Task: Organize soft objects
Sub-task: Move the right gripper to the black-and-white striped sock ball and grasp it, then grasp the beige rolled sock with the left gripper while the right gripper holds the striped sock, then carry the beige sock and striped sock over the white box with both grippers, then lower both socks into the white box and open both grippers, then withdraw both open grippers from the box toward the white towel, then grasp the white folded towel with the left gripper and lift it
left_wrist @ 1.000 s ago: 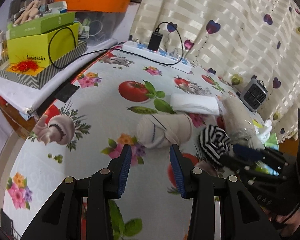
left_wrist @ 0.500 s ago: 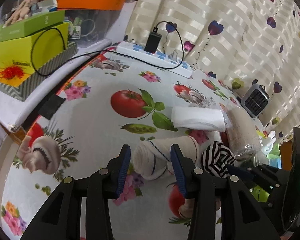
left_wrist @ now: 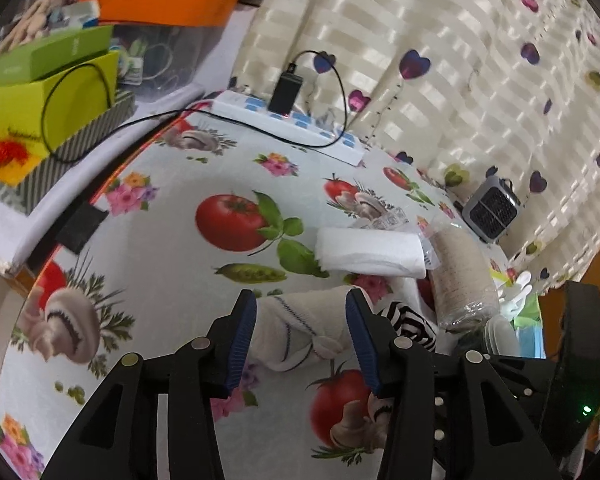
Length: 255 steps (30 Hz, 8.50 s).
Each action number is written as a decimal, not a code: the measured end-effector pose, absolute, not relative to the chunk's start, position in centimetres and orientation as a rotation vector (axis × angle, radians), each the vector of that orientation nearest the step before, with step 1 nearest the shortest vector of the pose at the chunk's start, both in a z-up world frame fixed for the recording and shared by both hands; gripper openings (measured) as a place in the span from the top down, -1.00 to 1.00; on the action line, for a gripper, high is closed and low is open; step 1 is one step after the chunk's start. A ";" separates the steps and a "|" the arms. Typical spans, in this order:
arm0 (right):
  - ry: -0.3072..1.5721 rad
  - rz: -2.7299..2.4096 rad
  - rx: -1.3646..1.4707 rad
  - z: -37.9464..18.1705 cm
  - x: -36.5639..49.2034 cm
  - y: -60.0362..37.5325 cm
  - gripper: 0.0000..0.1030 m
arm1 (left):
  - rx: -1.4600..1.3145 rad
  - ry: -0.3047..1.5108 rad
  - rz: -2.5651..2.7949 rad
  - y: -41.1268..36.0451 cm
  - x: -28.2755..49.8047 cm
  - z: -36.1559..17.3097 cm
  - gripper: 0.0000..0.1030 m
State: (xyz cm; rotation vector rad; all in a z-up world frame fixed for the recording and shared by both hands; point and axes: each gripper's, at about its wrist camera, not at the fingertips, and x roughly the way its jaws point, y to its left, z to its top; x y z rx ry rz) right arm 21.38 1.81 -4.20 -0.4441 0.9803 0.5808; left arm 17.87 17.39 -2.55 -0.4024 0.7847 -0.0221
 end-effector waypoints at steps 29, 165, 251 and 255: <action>0.842 0.608 -0.288 0.6 19.8 -3.5 0.81 | -0.105 0.832 -0.147 13.3 19.8 -2.9 0.01; 0.757 0.472 0.061 2.9 10.2 -26.9 0.23 | -0.012 0.791 -0.478 -9.9 9.7 1.7 0.05; 0.769 0.653 -0.108 6.0 21.3 -11.4 0.06 | -0.817 0.903 -0.067 13.6 25.3 -5.1 0.05; 0.771 0.650 -0.109 5.8 21.7 -11.5 0.06 | -0.869 0.932 -0.040 13.6 26.1 -6.3 0.05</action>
